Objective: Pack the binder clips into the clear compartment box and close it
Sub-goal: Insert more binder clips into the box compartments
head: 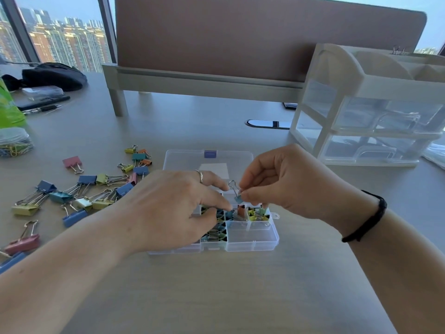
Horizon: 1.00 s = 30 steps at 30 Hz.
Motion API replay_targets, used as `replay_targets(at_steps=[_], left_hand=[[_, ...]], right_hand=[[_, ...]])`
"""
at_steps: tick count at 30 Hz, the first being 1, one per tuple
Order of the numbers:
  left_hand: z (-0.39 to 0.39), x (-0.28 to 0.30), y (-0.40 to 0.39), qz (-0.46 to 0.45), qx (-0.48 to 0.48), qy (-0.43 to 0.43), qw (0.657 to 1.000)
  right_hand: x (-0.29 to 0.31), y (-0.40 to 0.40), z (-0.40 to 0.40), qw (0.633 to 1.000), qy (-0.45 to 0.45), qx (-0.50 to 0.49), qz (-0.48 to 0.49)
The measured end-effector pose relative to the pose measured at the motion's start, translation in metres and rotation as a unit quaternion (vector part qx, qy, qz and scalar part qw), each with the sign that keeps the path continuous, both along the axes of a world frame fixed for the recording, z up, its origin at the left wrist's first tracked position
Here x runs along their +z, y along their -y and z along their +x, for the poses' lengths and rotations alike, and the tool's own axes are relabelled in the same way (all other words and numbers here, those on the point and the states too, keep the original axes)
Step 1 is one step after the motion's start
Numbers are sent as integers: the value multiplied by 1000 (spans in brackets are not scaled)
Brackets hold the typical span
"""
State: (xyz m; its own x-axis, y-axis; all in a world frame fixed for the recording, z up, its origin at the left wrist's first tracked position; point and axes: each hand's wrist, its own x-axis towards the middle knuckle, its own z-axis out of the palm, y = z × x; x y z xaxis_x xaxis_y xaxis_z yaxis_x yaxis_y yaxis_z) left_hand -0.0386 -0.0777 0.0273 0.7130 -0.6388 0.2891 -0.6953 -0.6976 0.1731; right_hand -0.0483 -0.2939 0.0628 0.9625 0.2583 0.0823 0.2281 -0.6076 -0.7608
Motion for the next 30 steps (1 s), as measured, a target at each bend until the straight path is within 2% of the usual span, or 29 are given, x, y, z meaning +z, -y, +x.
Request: replay_targets(at_steps=[9,21,30], left_hand=[[0,-1,1,6,8,10,1000],[-3,-2,5,-8,20,16,1000],[0,-4,6,-34,16,4,999]], right_hand=[[-4,-6,-7,994,8,43,-101],[-8,-11,-8,962,119,69,-237],[-6,-13,-12,947,128,69,-286]])
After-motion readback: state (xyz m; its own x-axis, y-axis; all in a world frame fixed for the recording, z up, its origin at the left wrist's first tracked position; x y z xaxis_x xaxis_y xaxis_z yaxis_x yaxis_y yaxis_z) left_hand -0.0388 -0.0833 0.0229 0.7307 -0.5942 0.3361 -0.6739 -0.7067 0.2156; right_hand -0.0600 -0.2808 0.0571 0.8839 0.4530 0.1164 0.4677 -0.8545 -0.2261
